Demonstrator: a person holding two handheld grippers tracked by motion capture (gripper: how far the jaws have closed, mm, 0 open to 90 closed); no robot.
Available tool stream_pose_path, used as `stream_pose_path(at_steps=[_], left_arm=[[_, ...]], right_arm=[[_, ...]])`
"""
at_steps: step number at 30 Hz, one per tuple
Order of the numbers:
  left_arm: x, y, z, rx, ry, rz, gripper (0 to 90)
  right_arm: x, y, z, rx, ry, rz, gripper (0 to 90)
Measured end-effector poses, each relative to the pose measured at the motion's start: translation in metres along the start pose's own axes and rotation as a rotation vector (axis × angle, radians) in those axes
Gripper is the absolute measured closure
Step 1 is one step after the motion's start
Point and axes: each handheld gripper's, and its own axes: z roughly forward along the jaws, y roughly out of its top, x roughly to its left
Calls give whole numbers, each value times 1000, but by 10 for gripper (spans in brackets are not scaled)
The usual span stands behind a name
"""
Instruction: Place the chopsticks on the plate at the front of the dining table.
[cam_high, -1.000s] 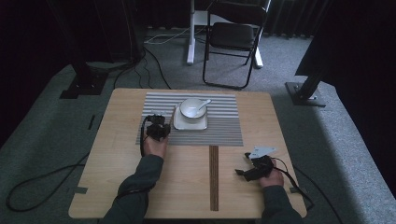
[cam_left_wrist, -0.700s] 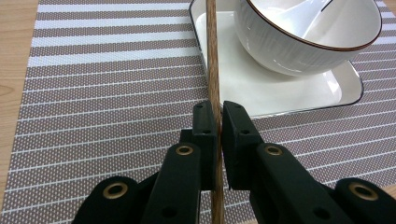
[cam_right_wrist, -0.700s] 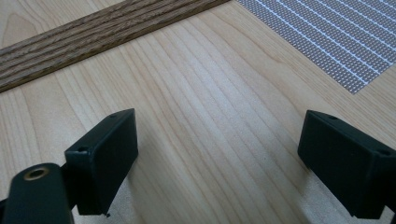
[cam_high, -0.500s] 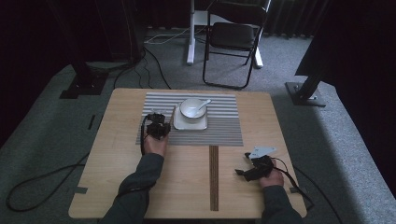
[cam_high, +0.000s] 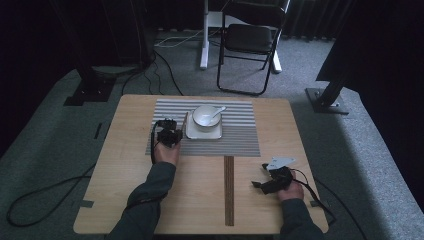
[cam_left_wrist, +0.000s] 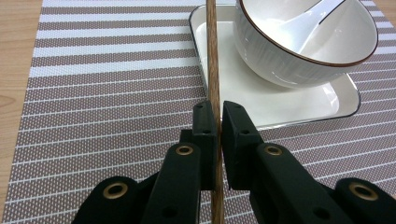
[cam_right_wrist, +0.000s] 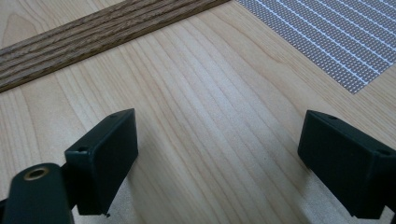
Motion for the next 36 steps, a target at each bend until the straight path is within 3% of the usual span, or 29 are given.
stream_pose_path(at_steps=[36], left_arm=[[0,10,6,-4,-9,-36,844]], right_arm=[[0,0,0,0,0,0,116]])
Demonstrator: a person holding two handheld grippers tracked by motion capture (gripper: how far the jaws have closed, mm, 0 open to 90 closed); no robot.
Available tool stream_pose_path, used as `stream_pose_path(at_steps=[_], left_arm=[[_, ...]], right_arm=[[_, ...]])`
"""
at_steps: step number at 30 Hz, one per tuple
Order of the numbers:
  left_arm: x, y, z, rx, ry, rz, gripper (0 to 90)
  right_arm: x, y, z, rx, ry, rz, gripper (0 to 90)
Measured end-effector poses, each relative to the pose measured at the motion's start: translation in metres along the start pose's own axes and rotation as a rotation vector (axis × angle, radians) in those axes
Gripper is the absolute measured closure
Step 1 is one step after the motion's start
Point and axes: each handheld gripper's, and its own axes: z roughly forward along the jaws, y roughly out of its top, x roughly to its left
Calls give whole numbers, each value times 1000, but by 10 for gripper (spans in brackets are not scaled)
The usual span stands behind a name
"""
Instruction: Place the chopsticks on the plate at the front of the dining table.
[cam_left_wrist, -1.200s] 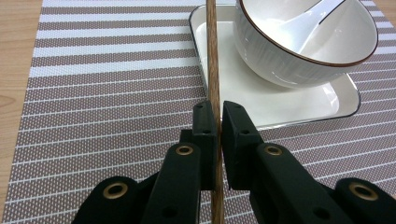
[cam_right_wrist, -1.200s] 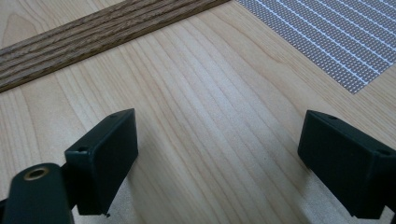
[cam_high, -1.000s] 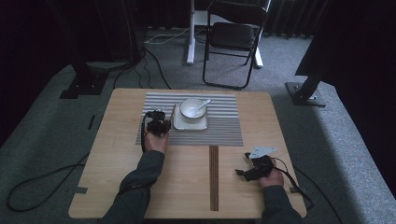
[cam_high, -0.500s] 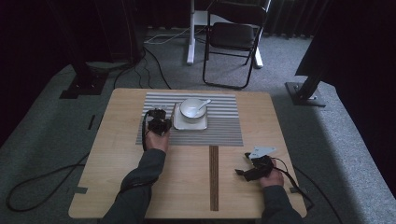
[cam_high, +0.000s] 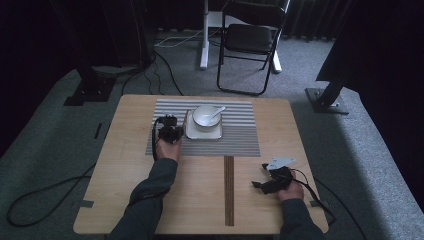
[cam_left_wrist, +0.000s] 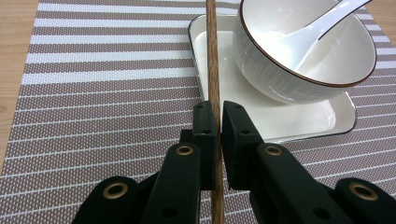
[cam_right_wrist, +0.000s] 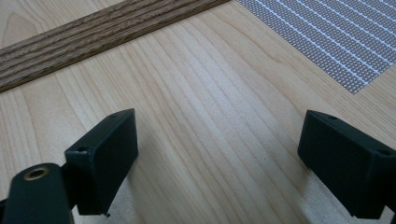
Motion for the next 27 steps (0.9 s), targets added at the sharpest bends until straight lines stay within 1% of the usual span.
stream_pose_path(at_steps=[8,27], left_arm=[[-1,3,1,2,4,2,844],[0,6,5,2,11,-8,844]], right_arm=[[0,0,0,0,0,0,116],[0,0,0,0,0,0,116]])
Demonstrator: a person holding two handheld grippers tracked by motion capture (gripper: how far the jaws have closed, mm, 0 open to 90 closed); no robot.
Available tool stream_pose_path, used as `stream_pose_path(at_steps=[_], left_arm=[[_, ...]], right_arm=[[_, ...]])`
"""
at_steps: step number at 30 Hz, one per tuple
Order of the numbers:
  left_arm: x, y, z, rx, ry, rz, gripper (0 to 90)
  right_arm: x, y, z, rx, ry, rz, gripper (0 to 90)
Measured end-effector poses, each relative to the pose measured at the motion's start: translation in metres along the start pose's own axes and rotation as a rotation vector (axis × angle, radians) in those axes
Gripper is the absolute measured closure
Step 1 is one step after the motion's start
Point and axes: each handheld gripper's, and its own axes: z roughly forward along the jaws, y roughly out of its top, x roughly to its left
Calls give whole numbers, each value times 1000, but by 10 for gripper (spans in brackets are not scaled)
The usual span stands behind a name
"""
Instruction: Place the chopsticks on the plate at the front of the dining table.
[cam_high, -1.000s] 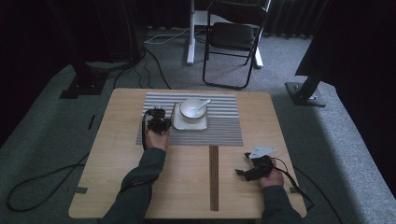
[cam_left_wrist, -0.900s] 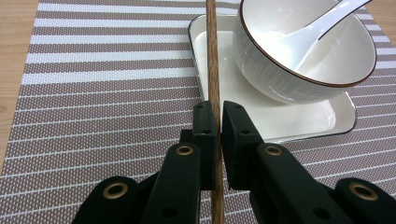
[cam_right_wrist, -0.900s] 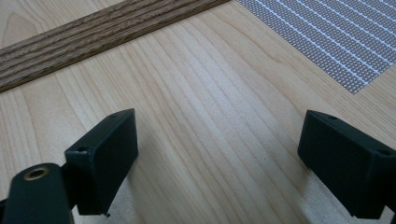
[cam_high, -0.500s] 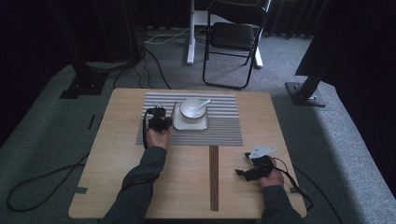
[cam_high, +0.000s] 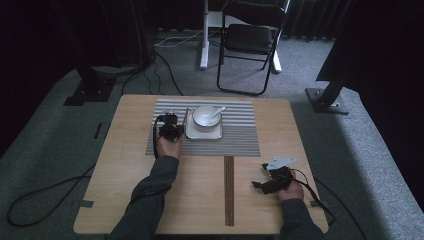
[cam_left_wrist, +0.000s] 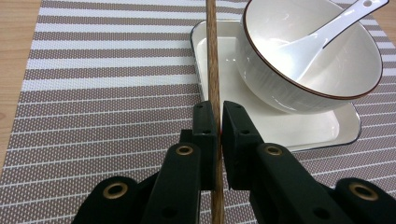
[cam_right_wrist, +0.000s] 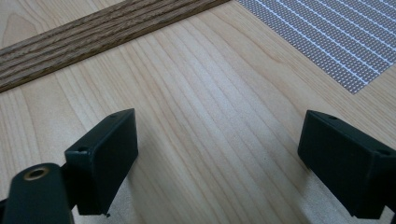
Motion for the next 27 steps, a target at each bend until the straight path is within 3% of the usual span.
stream_pose_path(at_steps=[27], left_arm=[[-4,1,7,5,-6,-15,843]], right_arm=[[0,0,0,0,0,1,116]])
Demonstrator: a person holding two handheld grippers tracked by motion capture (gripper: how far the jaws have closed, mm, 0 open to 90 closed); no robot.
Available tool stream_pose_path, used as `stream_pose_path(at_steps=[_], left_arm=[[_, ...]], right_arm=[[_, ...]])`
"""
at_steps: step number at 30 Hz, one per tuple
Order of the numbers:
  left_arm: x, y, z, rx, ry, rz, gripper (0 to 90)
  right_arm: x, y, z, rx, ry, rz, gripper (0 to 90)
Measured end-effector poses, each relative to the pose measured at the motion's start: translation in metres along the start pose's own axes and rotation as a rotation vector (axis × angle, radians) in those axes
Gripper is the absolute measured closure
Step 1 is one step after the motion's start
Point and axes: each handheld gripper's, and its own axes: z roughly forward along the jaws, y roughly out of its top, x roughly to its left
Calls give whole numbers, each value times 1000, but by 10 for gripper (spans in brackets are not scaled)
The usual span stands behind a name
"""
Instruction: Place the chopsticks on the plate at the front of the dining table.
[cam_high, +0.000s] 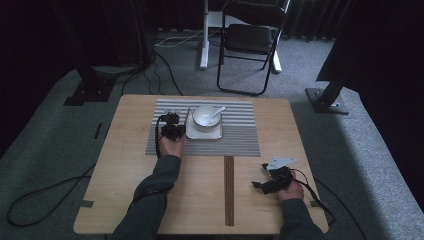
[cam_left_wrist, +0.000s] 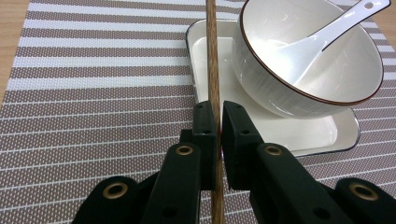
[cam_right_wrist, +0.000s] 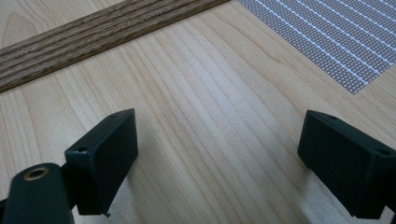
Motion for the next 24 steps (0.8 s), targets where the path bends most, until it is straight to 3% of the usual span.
stream_pose_path(at_steps=[24], left_arm=[[3,4,9,6,7,-34,843]], right_arm=[[0,0,0,0,0,0,116]])
